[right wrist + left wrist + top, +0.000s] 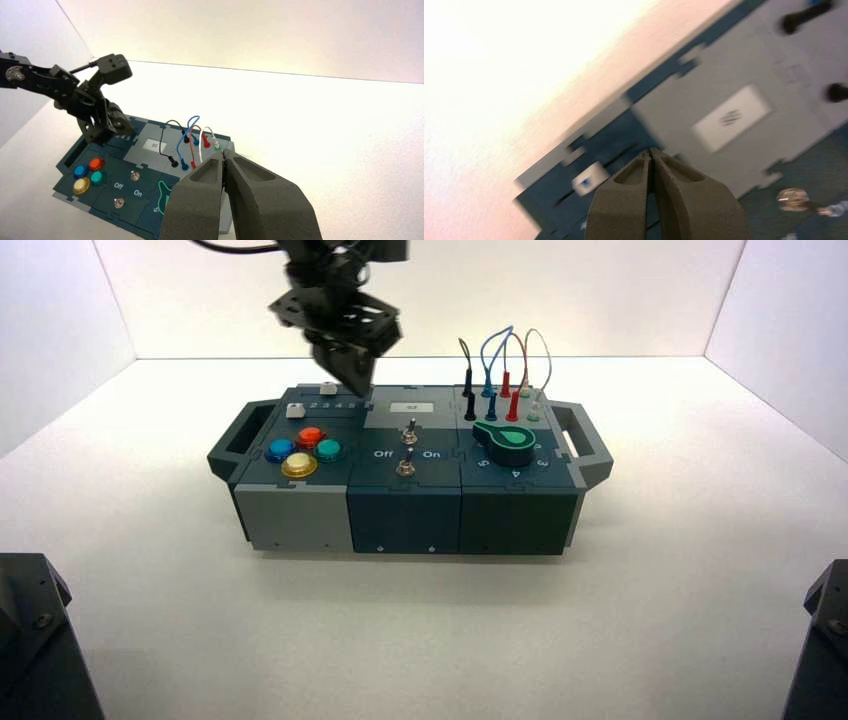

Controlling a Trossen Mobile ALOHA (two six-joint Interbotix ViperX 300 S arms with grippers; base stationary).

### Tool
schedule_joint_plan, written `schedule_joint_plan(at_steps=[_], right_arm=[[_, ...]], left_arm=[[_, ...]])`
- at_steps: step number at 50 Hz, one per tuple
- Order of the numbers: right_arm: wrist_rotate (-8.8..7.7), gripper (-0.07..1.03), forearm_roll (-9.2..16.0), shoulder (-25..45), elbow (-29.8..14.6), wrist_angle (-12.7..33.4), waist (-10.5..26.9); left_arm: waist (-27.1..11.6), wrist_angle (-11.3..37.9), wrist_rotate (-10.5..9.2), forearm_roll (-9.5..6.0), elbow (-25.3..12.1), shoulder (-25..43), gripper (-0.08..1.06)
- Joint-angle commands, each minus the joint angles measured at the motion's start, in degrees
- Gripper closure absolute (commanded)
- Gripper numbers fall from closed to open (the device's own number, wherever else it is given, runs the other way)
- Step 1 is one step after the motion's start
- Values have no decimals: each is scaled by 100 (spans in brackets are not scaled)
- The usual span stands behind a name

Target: Move the top slider to position 3.

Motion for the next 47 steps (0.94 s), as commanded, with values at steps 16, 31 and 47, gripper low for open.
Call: schedule_joint_plan(at_steps=[16, 31, 47], right_arm=[[18, 99, 26, 105, -114, -26, 9], [18, 99, 79, 343, -158, 9, 18], [18, 99, 114, 343, -149, 62, 18]], left_arm=[[-79, 158, -26, -79, -290, -721, 101], [-88, 290, -272, -132, -149, -1380, 101], [-132, 211, -334, -149, -26, -1441, 101]])
